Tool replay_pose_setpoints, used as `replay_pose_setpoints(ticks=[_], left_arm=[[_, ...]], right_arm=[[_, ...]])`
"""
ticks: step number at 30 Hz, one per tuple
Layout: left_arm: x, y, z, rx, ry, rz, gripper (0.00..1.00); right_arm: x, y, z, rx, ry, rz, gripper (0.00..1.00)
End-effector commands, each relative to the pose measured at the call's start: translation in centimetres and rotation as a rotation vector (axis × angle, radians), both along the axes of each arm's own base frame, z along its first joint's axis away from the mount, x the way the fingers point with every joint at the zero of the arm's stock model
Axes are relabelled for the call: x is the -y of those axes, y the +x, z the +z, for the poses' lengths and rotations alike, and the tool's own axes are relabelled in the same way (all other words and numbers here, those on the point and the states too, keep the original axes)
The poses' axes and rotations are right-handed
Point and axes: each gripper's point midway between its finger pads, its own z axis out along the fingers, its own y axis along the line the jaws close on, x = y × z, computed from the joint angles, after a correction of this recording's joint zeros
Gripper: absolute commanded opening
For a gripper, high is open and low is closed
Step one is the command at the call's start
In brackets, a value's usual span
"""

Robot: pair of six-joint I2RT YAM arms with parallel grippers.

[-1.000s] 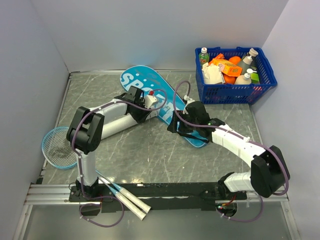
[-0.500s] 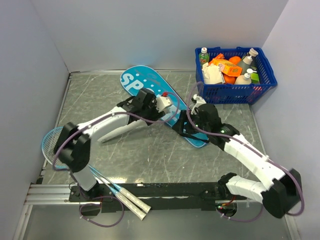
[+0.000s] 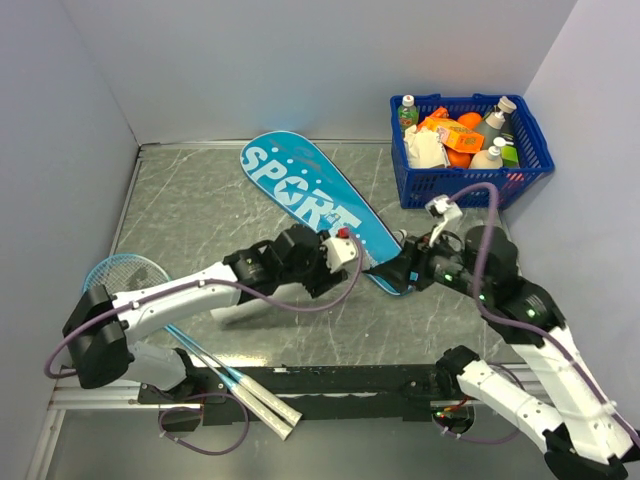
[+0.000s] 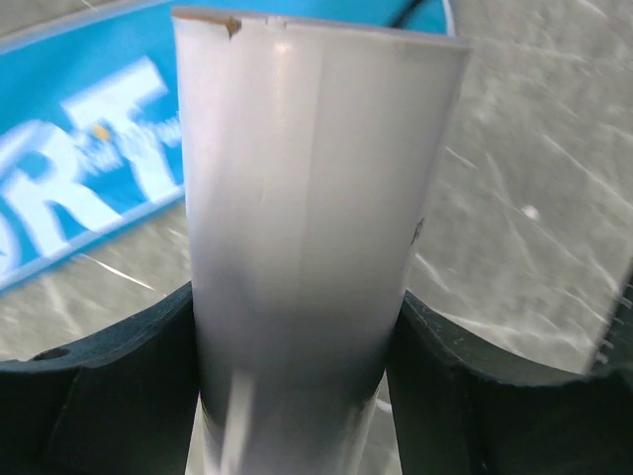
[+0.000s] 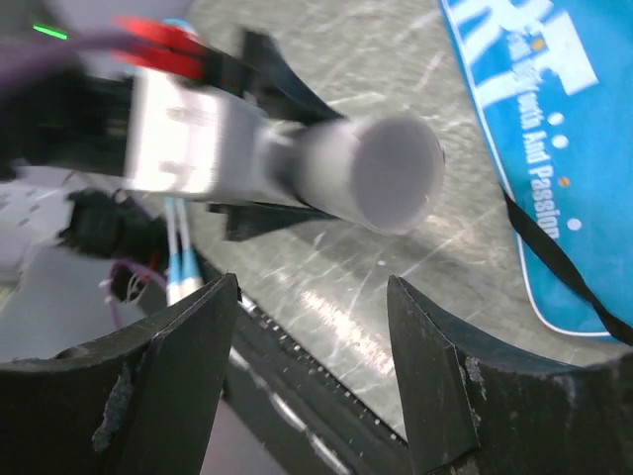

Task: Pack up the badminton gear

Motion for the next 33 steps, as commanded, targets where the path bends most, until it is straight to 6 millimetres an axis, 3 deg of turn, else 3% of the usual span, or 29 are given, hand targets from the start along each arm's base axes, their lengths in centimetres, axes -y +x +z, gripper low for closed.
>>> replay_pose_setpoints(ticks=[1, 3, 9, 16, 24, 33], left_arm=[[0.7, -2.7, 2.2, -0.059, -0.176, 0.021, 0.01], [0.4, -3.9, 3.5, -0.070, -0.248, 0.013, 0.07], [0.3, -7.2, 5.4, -0.132, -0.443, -0.063, 0.08], [0.6, -9.0, 3.7, -0.160, -0.426, -0.087, 0.03], [0.7, -10.2, 3.0, -0.138, -0.397, -0.093, 0.01], [0.8, -10.2, 2.9, -0.106, -0.376, -0.074, 0.01]], right_arm=[[0.7, -3.0, 0.8, -0.006, -0.031, 0.084, 0.69], [0.7, -3.5, 0.8, -0.021, -0.037, 0.108, 0.68], [-1.0, -3.9, 0.2, -0.078, -0.002, 0.190, 0.64], [-4.0, -2.9, 1.1, -0.121, 0.051, 0.307, 0.55], [-5.3, -1.9, 1.4, -0.152, 0.041, 0.353, 0.50], [-5.9, -2.8, 1.2, -0.191, 0.049, 0.399, 0.43]])
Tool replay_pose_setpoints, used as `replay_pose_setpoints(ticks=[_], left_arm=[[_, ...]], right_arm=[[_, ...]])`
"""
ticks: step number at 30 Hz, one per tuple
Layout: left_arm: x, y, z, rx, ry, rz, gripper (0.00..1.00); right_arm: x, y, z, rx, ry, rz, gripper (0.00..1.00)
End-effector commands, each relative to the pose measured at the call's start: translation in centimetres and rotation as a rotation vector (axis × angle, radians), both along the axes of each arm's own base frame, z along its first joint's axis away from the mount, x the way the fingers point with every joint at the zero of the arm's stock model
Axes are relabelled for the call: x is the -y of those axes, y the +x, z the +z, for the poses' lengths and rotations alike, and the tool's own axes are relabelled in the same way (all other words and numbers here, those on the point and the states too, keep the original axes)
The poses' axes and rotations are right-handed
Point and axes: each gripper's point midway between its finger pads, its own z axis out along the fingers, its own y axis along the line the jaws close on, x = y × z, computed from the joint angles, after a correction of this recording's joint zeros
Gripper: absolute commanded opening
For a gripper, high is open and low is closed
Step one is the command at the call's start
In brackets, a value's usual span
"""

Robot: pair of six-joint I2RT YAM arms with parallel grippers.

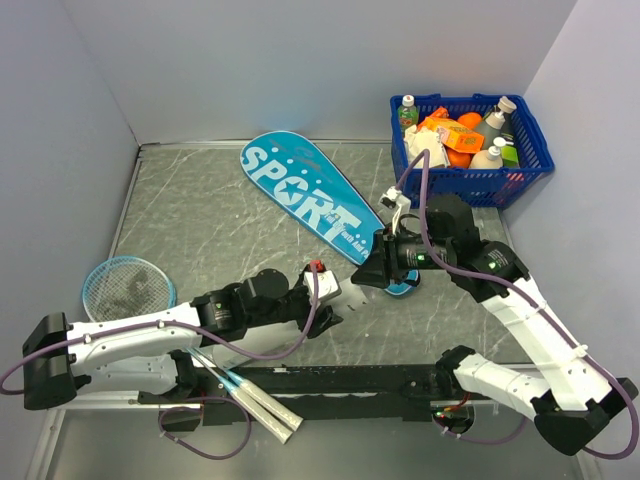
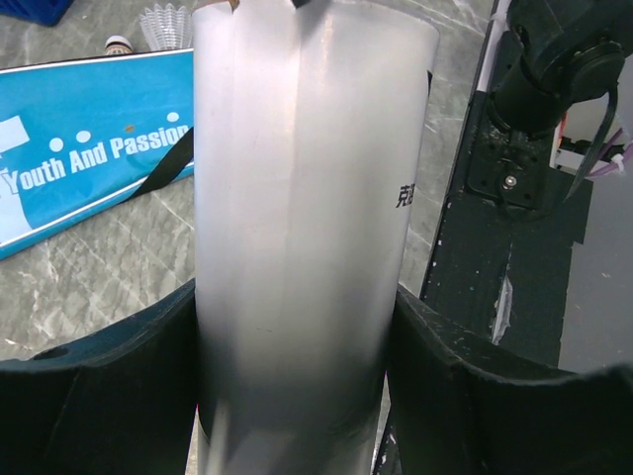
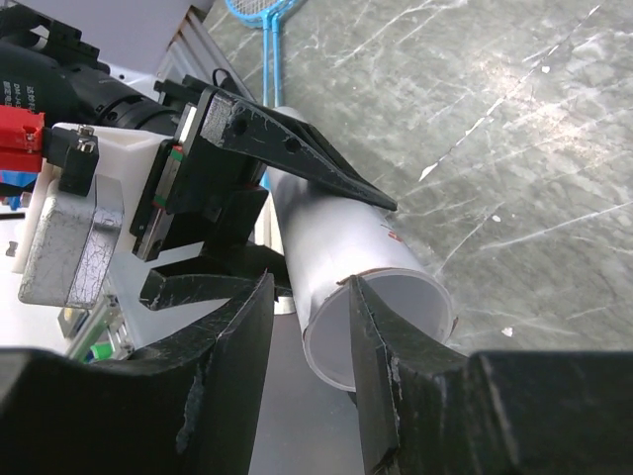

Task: Pack up the badminton gear

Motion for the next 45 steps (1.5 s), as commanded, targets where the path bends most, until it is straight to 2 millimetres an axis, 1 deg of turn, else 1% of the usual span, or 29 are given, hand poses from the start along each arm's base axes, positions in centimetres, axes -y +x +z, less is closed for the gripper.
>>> replay_pose_setpoints(ticks=[1, 9, 13, 19, 22, 23, 25, 26, 27, 34, 36, 39, 41, 45], left_arm=[[0.1, 0.5, 1.3, 0.005, -0.049, 0.062, 0.01], [-0.5, 1.2, 1.9, 0.029, -0.067, 0.116, 0.01], [-0.7, 1.4, 2.4, 0.041, -0.077, 0.135, 0.01], [-0.7, 1.2, 2.6, 0.041, -0.084, 0.131, 0.01], [-0.8, 1.2, 2.6, 0.041, -0.084, 0.133, 0.01], [-0.8, 1.2, 2.5, 0.039, -0.083, 0.134, 0.01], [-0.8, 1.1, 2.5, 0.037, -0.084, 0.134, 0.01], [-0.8, 1.0, 2.4, 0.037, -0.084, 0.132, 0.01], [-0.8, 1.0, 2.4, 0.036, -0.086, 0.133, 0.01], [-0.9, 0.4, 2.8, 0.033, -0.117, 0.122, 0.01], [-1.0, 0.2, 2.7, 0.034, -0.130, 0.118, 0.01], [-1.2, -0.1, 2.9, 0.036, -0.150, 0.115, 0.01], [-1.3, -0.2, 2.8, 0.035, -0.154, 0.118, 0.01], [-1.7, -0.1, 2.7, 0.040, -0.166, 0.131, 0.01]], right_arm=[[-0.5, -0.7, 1.9, 0.038, 0.045, 0.047, 0.43], [-0.1, -1.7, 0.6, 0.013, 0.041, 0.045, 0.41], [-0.1, -1.8, 0.1, 0.001, 0.038, 0.048, 0.40], [-0.5, -1.8, -0.2, -0.011, 0.047, 0.060, 0.38], [-0.7, -1.7, -0.3, -0.016, 0.053, 0.064, 0.30], [-0.8, -1.7, -0.3, -0.017, 0.054, 0.064, 0.21], [-0.8, -1.7, -0.3, -0.016, 0.056, 0.062, 0.11], [-0.8, -1.6, -0.2, -0.014, 0.058, 0.060, 0.03], [-0.8, -1.6, 0.0, -0.007, 0.062, 0.060, 0.01], [-1.1, -2.0, 1.0, 0.018, 0.108, 0.086, 0.00], [-1.0, -2.0, 0.9, 0.024, 0.107, 0.085, 0.00], [-0.4, -1.1, 0.8, 0.031, 0.109, 0.056, 0.00], [0.3, -0.1, 0.9, 0.039, 0.114, 0.022, 0.00], [1.1, 0.9, 1.6, 0.046, 0.129, -0.002, 0.00]])
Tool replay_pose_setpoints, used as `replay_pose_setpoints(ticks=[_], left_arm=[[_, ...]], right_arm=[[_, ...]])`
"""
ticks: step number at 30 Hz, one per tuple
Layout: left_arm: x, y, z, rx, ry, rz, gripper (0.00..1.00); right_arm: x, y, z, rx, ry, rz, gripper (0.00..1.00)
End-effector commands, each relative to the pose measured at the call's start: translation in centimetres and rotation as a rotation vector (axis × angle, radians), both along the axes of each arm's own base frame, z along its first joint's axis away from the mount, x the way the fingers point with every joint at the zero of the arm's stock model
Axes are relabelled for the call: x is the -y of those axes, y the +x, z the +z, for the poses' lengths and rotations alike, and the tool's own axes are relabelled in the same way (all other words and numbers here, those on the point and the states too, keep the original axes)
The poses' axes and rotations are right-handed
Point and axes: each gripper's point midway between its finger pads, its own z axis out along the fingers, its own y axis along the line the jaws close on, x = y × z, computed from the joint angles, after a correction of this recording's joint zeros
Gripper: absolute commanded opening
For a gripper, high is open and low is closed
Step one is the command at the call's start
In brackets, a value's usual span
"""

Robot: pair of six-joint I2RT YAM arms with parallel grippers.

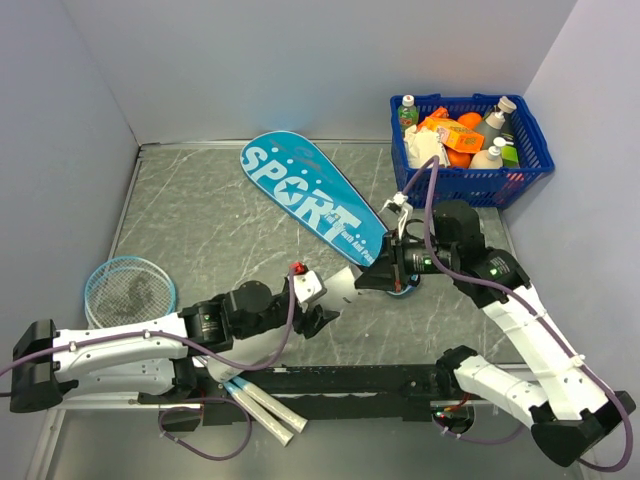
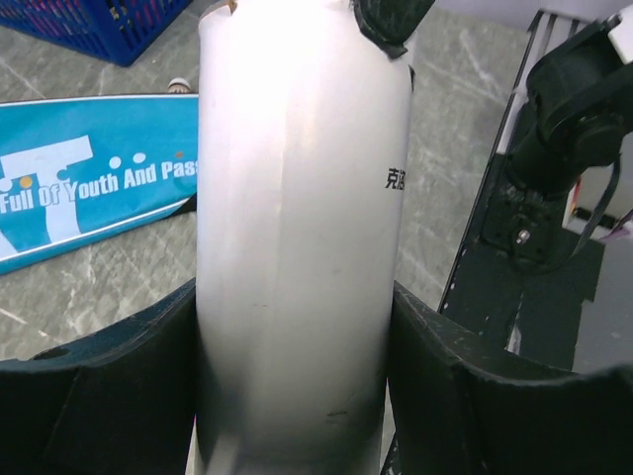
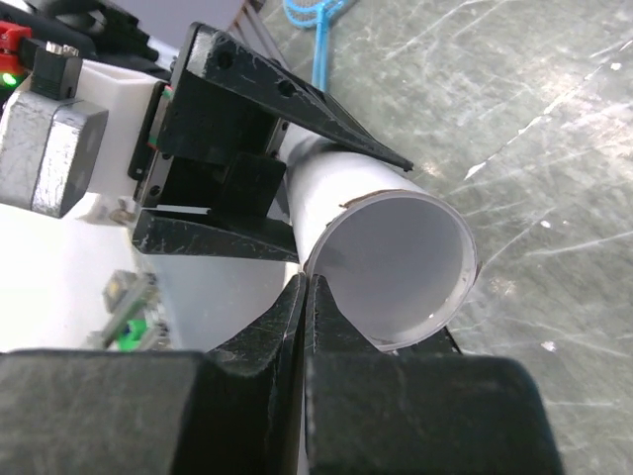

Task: Pack up the badminton gear

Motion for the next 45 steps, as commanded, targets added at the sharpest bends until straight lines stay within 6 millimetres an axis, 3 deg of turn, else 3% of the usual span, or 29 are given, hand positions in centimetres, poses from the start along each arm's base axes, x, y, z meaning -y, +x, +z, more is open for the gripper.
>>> replay_pose_setpoints(ticks=[1, 14, 19, 21, 22, 26, 28, 29, 33, 40, 45], left_arm=[[-0.5, -0.5, 0.7, -0.013, -0.053, 0.015, 0.01], [-0.5, -0.7, 0.3, -0.003, -0.057, 0.009, 0.01], [-0.6, -0.7, 0.8, 0.005, -0.074, 0.013, 0.01], [-0.7, -0.5, 0.8, 0.010, -0.067, 0.027, 0.01], [-0.6, -0.5, 1.1, 0.012, -0.070, 0.032, 0.01], [-0.1, -0.6, 1.6, 0.006, -0.067, 0.036, 0.01], [0.2, -0.8, 1.8, 0.003, -0.069, 0.030, 0.01], [0.3, -1.1, 2.0, 0.002, -0.075, 0.023, 0.01], [0.2, -1.7, 2.4, -0.011, -0.098, 0.015, 0.01], [-0.1, -2.6, 2.3, -0.021, -0.089, 0.015, 0.01], [-0.1, -3.5, 2.3, -0.023, -0.087, -0.003, 0.01]], right_arm=[[1.0, 2.3, 1.8, 0.073, 0.036, -0.071, 0.00], [2.1, 4.1, 3.4, 0.092, 0.054, -0.160, 0.00], [4.6, 7.3, 2.6, 0.121, -0.052, -0.374, 0.00], [6.0, 8.6, 1.6, 0.107, -0.128, -0.481, 0.00], [7.8, 10.3, 0.6, 0.106, -0.201, -0.607, 0.00], [12.7, 13.2, -3.2, 0.036, -0.352, -0.932, 0.00], [14.5, 14.3, -5.4, -0.011, -0.382, -1.053, 0.00], [16.9, 15.0, -6.2, -0.029, -0.408, -1.158, 0.00], [21.7, 17.0, -10.1, -0.143, -0.440, -1.388, 0.00], [27.1, 18.7, -15.5, -0.298, -0.550, -1.577, 0.00], [29.2, 19.1, -18.9, -0.367, -0.596, -1.637, 0.00]])
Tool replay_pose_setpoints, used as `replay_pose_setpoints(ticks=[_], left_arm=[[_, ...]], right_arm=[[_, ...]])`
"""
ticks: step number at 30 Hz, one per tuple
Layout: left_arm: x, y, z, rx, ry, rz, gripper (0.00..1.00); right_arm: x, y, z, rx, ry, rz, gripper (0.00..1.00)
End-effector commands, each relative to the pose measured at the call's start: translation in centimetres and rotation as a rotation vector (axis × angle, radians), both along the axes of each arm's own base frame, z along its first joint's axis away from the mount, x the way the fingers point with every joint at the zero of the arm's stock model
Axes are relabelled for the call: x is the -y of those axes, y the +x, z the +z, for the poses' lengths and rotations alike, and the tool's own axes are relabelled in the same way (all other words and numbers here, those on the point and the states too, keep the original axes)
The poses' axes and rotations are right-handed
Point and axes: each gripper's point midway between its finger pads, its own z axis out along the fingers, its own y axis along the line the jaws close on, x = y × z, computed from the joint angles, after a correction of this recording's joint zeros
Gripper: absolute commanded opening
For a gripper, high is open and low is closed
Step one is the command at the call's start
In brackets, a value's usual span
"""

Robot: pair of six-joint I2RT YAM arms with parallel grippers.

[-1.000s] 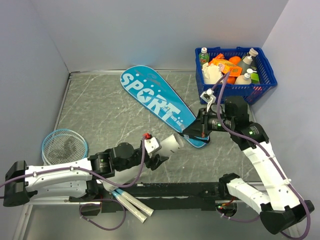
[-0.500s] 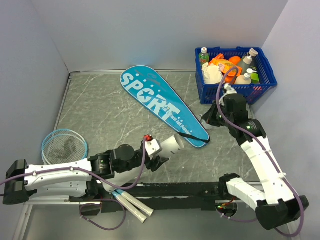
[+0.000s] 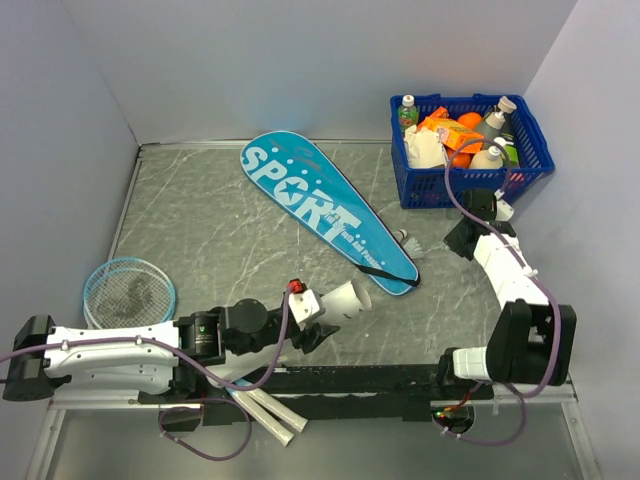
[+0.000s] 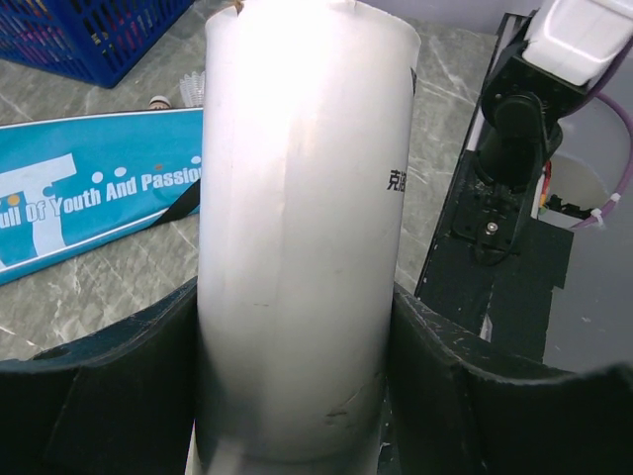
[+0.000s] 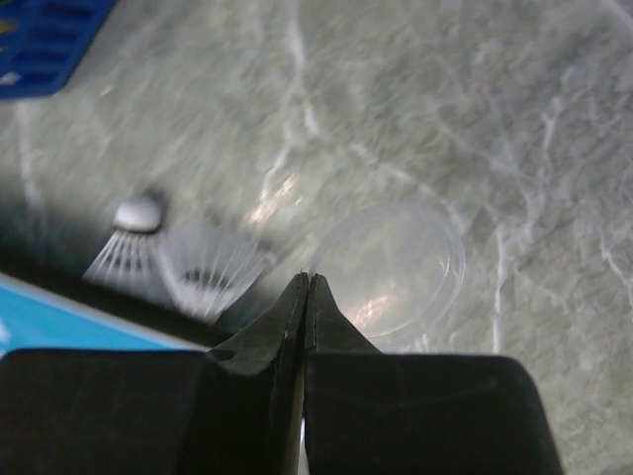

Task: Pack up the badminton gear

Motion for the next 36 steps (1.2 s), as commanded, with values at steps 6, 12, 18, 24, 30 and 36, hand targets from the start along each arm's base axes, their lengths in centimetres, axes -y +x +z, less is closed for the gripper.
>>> replay_pose_setpoints(ticks=[6, 12, 18, 24, 30, 36], left_arm=[[-0.4, -0.8, 0.9, -0.054, -0.053, 0.035, 0.01], [-0.7, -0.6, 0.6, -0.053, -0.054, 0.048, 0.01], [-0.4, -0.6, 0.0, -0.053, -0.034, 0.046, 0.01], [-0.5, -0.5, -0.3, -0.056, -0.029, 0.055, 0.01], [-0.5, -0.3, -0.4, -0.056, -0.014, 0.072, 0.01], [-0.6, -0.1, -0.2, -0.062, -0.018, 0.084, 0.01]], right_arm=[[2.6, 1.5, -4.2, -0.082, -0.026, -0.082, 0.01], [2.6, 1.5, -5.5, -0.106, -0.022, -0.073, 0.33], [2.1, 2.3, -3.2, -0.044, -0.016, -0.050, 0.43], [-1.6, 5.8, 4.8, 0.144, -0.090, 0.127, 0.45], [-9.1, 10.2, 8.1, 0.185, -0.059, 0.367, 0.45], [-13.2, 14.6, 6.1, 0.140, 0.025, 0.484, 0.45]])
